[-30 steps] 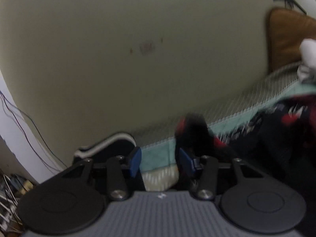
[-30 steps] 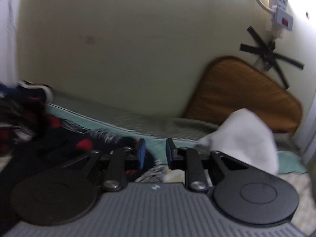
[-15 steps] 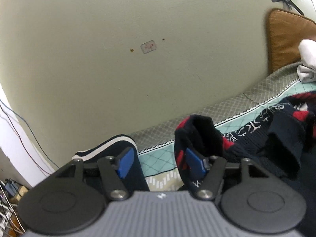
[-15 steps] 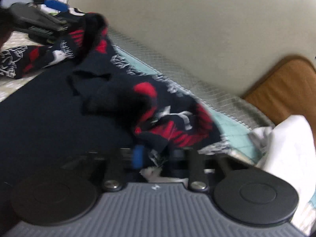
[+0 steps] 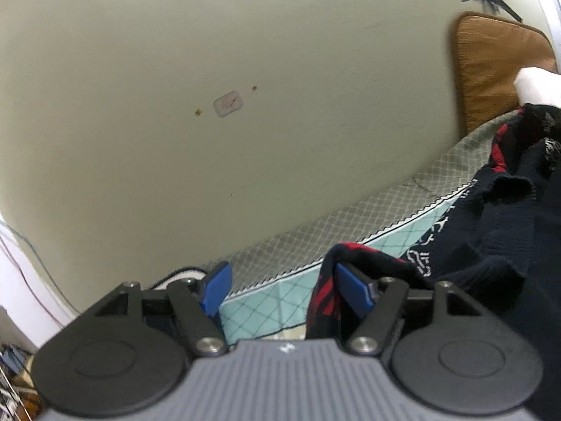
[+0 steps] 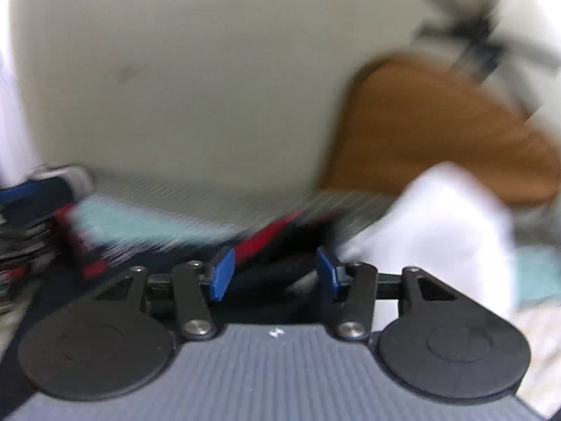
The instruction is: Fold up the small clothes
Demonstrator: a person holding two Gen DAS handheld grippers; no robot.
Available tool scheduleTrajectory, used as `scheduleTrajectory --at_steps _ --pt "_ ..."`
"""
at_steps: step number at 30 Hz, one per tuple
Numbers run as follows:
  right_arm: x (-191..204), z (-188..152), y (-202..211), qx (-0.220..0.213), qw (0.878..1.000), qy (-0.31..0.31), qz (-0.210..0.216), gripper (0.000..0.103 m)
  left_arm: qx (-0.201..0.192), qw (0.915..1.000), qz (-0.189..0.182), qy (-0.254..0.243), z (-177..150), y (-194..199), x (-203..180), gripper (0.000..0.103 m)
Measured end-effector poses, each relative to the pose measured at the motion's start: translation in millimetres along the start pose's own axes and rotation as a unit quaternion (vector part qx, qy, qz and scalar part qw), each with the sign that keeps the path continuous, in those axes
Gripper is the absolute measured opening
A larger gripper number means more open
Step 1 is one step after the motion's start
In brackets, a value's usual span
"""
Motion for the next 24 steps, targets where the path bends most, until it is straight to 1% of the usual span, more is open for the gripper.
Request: scheduleTrajectory --at_steps 1,2,3,4,6,7,8,9,10,11,12,13,14,15,16,17,18,20,21,22,23,24 --pt "12.8 -6.1 -11.4 0.021 0.999 0.011 0.026 0.05 -0.003 0.9999 0.003 -0.012 -0.2 0.2 -2.4 0.067" --pt "21.6 -8.2 -19.1 0.036 0.998 0.025 0.036 0.046 -0.004 0.9996 0.008 -0.026 -0.4 -0.4 -5.7 0.068" --pt "31.3 -11.2 -32.4 0.057 0.997 0.042 0.04 0.036 -0.003 0.9991 0.017 -0.039 -0.2 -2.9 -9.6 0.068" --pt "36.5 -12.1 -45.1 0.076 0.995 0.054 0.04 0.029 -0.001 0.9983 0.026 -0.052 -1.6 -4.9 -11.7 0.069" --pt "42.3 -12.2 -71.9 0.111 0.991 0.06 0.052 0.026 0.007 0.9974 0.033 -0.063 -2.5 -12.4 -13.7 0.067" --pt "35.8 -10.1 -80.3 0.124 0.988 0.058 0.066 0.024 0.014 0.9974 0.037 -0.06 -0.2 -19.3 -12.8 0.067" --pt "38.4 -3.8 -94.9 0.126 0.988 0.046 0.08 0.023 0.02 0.9975 0.05 -0.046 5.8 -27.8 -8.9 0.067" --pt "42.2 12.0 -107.5 0.1 0.989 0.025 0.104 0.023 0.03 0.9969 0.07 -0.02 14.9 -38.1 -0.5 0.067" --pt "36.7 30.6 -102.6 0.06 0.991 -0.001 0.118 0.023 0.044 0.9952 0.086 0.016 23.6 -47.6 12.4 0.067" --pt "30.4 49.6 -106.5 0.01 0.993 -0.043 0.112 0.024 0.063 0.9916 0.093 0.065 29.9 -55.2 29.2 0.067" --pt "20.3 63.8 -106.5 -0.029 0.99 -0.096 0.097 0.03 0.083 0.9867 0.082 0.113 31.8 -59.9 45.5 0.067" --pt "12.1 70.0 -105.0 -0.045 0.984 -0.139 0.098 0.033 0.097 0.9817 0.058 0.153 30.7 -60.4 59.4 0.067" --pt "8.6 72.6 -106.0 -0.046 0.98 -0.16 0.112 0.033 0.1 0.9792 0.034 0.173 27.9 -57.3 68.2 0.068" --pt "9.3 70.2 -103.1 -0.041 0.979 -0.16 0.121 0.033 0.095 0.9792 0.022 0.178 23.8 -51.0 74.9 0.068" --pt "10.6 65.5 -97.7 -0.038 0.982 -0.146 0.118 0.034 0.089 0.9806 0.029 0.172 18.7 -43.5 79.9 0.073" --pt "12.0 58.4 -90.2 -0.038 0.985 -0.128 0.11 0.034 0.086 0.9821 0.039 0.163 12.4 -35.2 83.6 0.08" --pt "11.8 48.6 -80.5 -0.038 0.987 -0.113 0.104 0.035 0.082 0.9834 0.037 0.158 4.9 -25.4 85.9 0.08" --pt "2.3 26.7 -55.8 -0.036 0.989 -0.094 0.109 0.035 0.077 0.985 0.006 0.154 -11.0 -3.2 86.0 0.08" --pt "0.4 12.0 -42.5 -0.034 0.99 -0.086 0.105 0.037 0.074 0.9859 -0.013 0.149 -20.0 9.4 86.6 0.08" --pt "-6.9 -0.5 -28.8 -0.032 0.991 -0.075 0.102 0.039 0.07 0.987 -0.03 0.142 -29.8 24.4 84.1 0.081" --pt "-24.2 -10.8 -14.7 -0.031 0.992 -0.062 0.105 0.039 0.066 0.988 -0.044 0.133 -38.2 39.1 80.2 0.082" --pt "-26.7 -25.4 -1.9 -0.033 0.993 -0.055 0.099 0.041 0.062 0.9886 -0.059 0.124 -47.4 55.6 74.8 0.084"
Point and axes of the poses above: each gripper's, at about its wrist camera, not at the fingertips, and y roughly against the way its jaws point, x to its left, z to its top, the point moved 7 cm from there along -y, roughly the way its jaws point, and after that the axes turned 15 degrees about x, right-handed, at the moved point
